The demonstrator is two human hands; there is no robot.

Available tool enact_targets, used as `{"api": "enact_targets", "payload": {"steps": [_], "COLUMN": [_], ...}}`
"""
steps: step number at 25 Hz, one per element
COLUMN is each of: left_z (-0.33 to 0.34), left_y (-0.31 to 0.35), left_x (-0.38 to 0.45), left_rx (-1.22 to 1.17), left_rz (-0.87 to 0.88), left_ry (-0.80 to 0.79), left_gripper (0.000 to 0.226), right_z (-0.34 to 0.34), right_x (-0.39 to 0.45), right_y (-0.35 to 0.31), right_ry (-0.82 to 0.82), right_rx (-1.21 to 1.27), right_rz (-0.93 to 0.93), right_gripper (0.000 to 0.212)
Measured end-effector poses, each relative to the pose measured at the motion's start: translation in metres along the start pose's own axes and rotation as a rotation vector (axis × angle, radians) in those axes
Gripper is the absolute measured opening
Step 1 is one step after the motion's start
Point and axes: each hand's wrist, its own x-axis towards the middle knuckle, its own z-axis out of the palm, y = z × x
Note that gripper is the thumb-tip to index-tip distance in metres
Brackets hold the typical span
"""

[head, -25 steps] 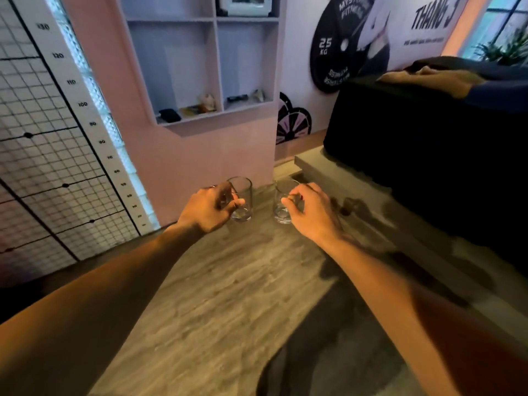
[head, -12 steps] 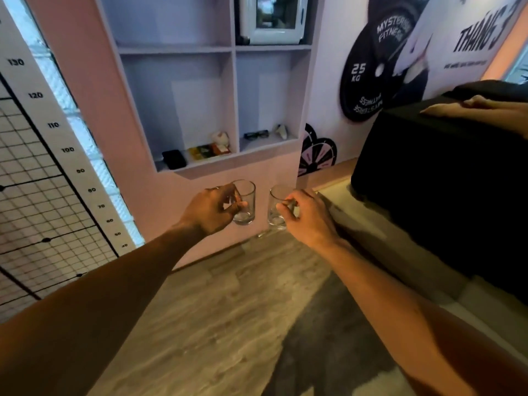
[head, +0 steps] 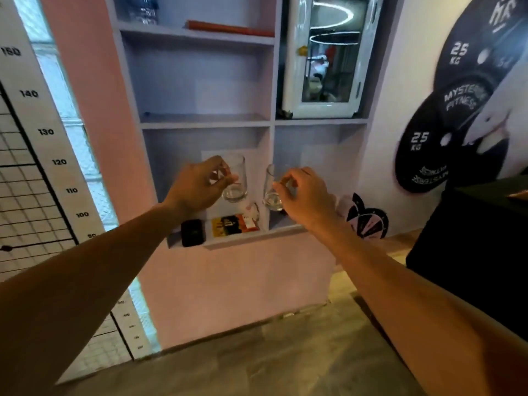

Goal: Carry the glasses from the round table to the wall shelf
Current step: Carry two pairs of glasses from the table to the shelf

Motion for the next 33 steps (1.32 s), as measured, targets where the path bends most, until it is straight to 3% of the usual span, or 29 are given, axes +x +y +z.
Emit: {"api": "enact_targets", "payload": {"steps": [8,14,27,33], "left_z": [-0.062,-0.085,-0.081,-0.082], "left_y": [-0.056,-0.105,-0.154,-0.159], "left_x": [0.107,0.155,0.202,0.212], "left_rx": [0.241,0.335,0.467,0.724], "left_rz": [-0.11,-0.271,-0.44,-0.485], "left_ry": [0.282,0.31,0.386,0.417], "left_gripper": [0.023,0.027,0.028,0.035], "right_z": [0.054,0.118,0.22,0.251], "right_x": [0.188,0.274,0.36,0.382], "right_y": [-0.015,-0.045,-0.073,-0.084], "right_ry": [-0.018,-0.11,-0.271,-0.348], "right_rx": [0.215,0.282,0.408,0.43], "right_rz": [-0.232,-0.291,-0.306,-0.392], "right_gripper": [0.015,0.019,0.021,0.014]}}
